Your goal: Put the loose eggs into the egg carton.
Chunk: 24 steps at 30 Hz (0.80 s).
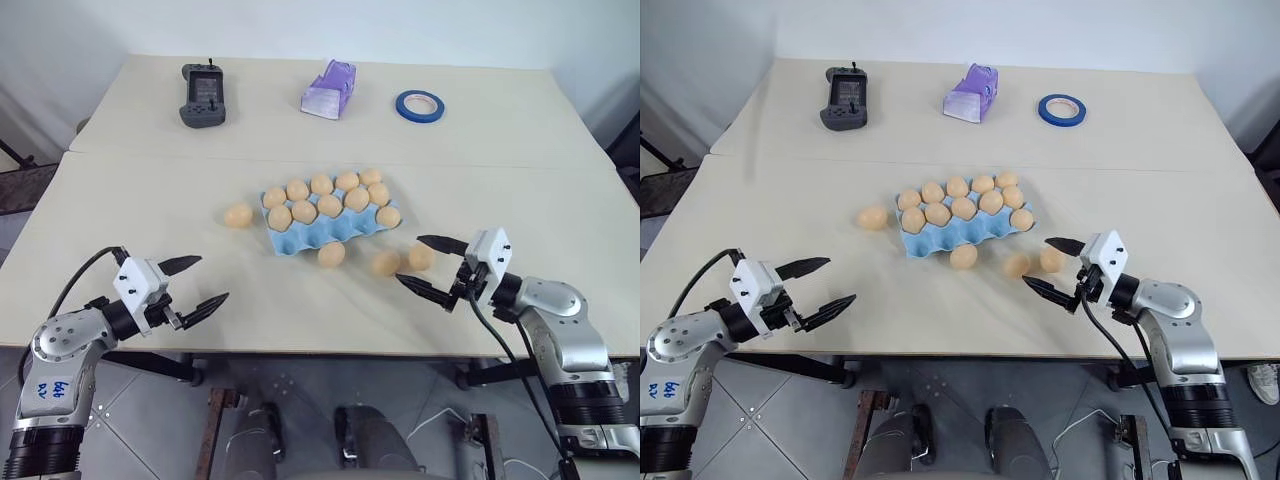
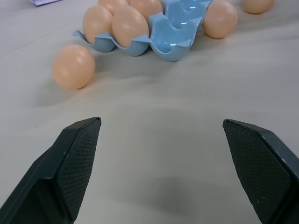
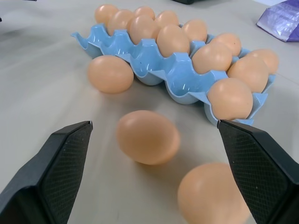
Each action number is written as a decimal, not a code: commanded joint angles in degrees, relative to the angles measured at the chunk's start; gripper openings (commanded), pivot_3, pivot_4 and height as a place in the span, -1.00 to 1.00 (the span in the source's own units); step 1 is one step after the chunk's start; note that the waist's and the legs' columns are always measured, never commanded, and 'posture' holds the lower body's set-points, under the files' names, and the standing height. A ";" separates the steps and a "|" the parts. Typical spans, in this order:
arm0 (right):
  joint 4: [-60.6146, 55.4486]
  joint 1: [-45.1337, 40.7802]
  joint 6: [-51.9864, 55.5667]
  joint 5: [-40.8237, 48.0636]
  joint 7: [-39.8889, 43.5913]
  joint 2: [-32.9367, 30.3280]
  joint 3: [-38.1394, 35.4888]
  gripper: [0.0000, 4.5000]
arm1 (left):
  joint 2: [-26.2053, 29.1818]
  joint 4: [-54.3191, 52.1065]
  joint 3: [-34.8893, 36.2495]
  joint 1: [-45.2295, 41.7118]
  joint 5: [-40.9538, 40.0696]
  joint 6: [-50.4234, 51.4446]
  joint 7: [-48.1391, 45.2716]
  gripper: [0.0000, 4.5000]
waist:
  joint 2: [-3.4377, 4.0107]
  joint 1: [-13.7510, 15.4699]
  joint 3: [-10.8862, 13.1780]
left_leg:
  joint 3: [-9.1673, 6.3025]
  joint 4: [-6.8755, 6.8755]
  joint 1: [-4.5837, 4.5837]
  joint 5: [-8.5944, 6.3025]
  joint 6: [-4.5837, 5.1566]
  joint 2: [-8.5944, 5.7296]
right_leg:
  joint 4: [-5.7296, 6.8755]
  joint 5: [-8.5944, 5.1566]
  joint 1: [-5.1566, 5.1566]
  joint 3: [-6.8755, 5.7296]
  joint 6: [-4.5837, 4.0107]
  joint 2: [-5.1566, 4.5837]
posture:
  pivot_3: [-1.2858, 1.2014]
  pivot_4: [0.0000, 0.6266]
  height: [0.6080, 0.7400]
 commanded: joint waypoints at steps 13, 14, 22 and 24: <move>-8.64 12.52 -0.24 1.65 -10.25 -0.14 -10.79 1.00 | -4.35 -4.29 -7.49 -5.44 -1.32 -1.14 -2.71 0.98 | 0.01 1.22 0.00 | -0.02 0.15 0.00 0.01 0.01 -0.03 | 0.12 0.00 0.03 0.00 0.01 0.00 | 0.03 -0.52 1.00; -9.52 14.18 -0.21 1.70 -11.40 0.26 -11.83 1.00 | -4.83 -4.21 -8.69 -6.15 -1.31 -1.26 -3.51 0.98 | 0.01 1.46 0.00 | -0.03 0.17 0.00 0.01 0.02 -0.03 | 0.13 0.01 0.05 -0.01 0.02 0.00 | 0.03 -0.52 1.00; -12.45 18.88 0.15 0.39 -17.14 3.25 -11.47 1.00 | -5.56 -2.09 -13.97 -8.91 -0.04 -4.07 -8.45 0.98 | 0.06 0.52 -0.03 | -0.04 0.25 0.12 0.06 0.03 0.00 | 0.33 0.01 0.07 0.06 0.03 0.09 | 0.03 -0.52 1.00; -12.15 17.80 0.47 -0.36 -17.69 3.47 -10.17 1.00 | -5.61 -1.99 -14.25 -9.13 -0.28 -4.05 -9.10 0.98 | 0.06 0.25 -0.03 | -0.05 0.28 0.11 0.07 0.04 0.00 | 0.35 0.02 0.07 0.05 0.03 0.08 | 0.03 -0.52 1.00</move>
